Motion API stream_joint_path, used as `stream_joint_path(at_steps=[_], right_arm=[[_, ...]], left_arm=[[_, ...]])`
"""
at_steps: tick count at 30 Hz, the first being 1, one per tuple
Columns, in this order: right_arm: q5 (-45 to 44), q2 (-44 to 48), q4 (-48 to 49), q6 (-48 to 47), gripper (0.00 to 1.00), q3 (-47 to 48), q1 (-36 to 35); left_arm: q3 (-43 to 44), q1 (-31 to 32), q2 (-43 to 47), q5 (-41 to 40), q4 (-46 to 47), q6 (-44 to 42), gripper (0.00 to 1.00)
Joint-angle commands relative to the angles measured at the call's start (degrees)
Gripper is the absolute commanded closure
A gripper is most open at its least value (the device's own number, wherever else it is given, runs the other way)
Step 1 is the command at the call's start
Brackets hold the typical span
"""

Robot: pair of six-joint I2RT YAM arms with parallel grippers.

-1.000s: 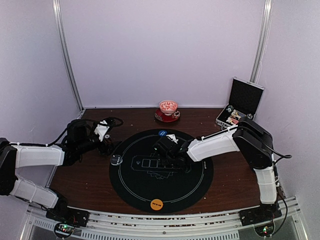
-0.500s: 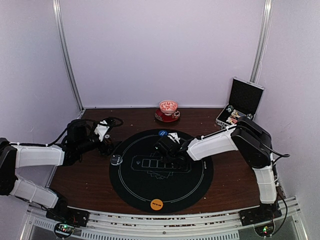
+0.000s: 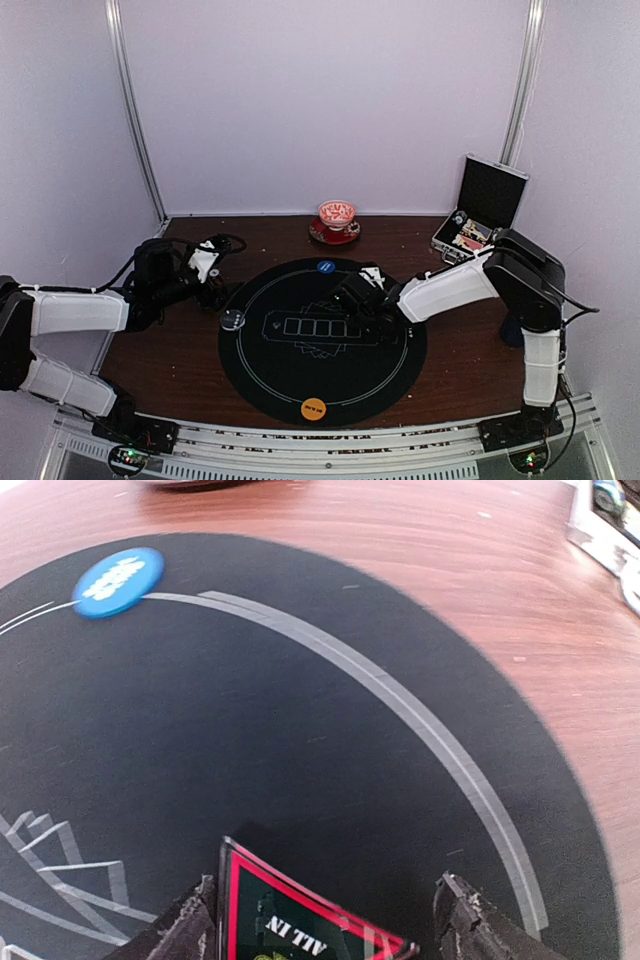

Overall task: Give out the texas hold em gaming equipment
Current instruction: Move the all-in button to the poker table mat.

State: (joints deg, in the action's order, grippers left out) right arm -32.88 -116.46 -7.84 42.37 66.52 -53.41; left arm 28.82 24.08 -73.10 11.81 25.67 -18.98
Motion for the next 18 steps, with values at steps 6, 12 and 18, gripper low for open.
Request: stream_joint_path(at_steps=[6,12,18], right_arm=[[-2.4,2.1,-4.9,-0.3,0.25,-5.2,5.4],[-2.3,2.0,-4.7,-1.3,0.25,-5.4,7.3],[-2.4,3.8,-5.0,-2.3,0.24,-5.5,8.4]], left_arm=[[0.3,-0.2,-0.5,0.9,2.6,-0.6,0.02],[0.4,-0.2,-0.3,1.0,2.5,-0.5,0.02],[0.4,-0.2,-0.6,1.0,2.5,-0.5,0.02]])
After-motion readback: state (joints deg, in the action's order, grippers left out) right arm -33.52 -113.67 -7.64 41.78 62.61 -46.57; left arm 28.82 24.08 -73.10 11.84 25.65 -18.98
